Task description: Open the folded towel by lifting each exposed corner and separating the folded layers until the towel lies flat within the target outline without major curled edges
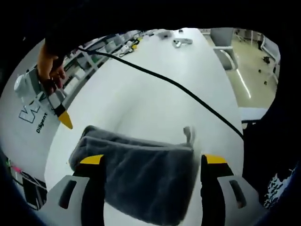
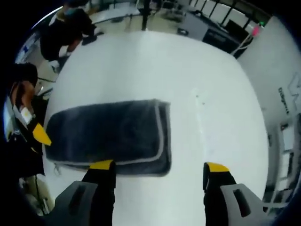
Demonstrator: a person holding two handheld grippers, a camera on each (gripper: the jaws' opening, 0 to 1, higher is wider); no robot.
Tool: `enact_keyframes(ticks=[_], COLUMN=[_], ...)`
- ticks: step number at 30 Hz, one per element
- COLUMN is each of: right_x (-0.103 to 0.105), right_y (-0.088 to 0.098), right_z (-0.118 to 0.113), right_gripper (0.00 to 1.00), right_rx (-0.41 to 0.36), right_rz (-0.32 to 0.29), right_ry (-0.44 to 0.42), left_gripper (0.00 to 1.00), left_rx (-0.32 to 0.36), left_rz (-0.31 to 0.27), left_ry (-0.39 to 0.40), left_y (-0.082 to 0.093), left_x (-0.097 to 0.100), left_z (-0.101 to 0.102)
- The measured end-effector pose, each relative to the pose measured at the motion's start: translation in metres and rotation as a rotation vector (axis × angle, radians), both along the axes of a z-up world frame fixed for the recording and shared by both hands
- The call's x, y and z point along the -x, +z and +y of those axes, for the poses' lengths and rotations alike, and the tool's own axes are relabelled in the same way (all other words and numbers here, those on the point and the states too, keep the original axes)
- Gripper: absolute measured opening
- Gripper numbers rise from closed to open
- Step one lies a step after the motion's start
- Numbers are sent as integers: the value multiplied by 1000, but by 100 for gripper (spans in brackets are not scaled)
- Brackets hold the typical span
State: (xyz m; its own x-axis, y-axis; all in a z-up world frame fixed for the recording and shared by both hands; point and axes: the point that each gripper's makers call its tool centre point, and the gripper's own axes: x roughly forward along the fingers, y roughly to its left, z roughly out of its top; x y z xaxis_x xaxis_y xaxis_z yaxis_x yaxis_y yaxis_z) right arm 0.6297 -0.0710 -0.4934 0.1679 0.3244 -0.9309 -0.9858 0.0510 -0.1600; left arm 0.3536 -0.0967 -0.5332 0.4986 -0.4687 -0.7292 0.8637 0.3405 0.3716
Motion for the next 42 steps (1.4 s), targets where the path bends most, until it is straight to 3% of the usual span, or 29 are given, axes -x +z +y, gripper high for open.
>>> enact_keyframes(ticks=[6,15,19,32,36,42], right_x=[7,12,19,22,25,23], right_y=[-13,-25,-29,-37,-48,-64], right_z=[-3,-5,-6,-1,2,0], right_gripper=[74,73,66,66,67,57], right_rx=[6,14,30,31,28,54], right_rz=[13,31,40,25,17,42], right_ry=[-1,-22,-20,-4,32,-11], left_gripper=[77,73,66,62,60,56], left_rx=[-4,30,37,43,42,43], left_rz=[24,6,-4,1,7,20], left_ry=[-9,-8,6,-10,-3,-8], left_y=[-7,-7,-7,-13,-16,-21], left_x=[4,-3,-6,-3,-3,-1], left_z=[-2,-4,-4,-9,-10,-13])
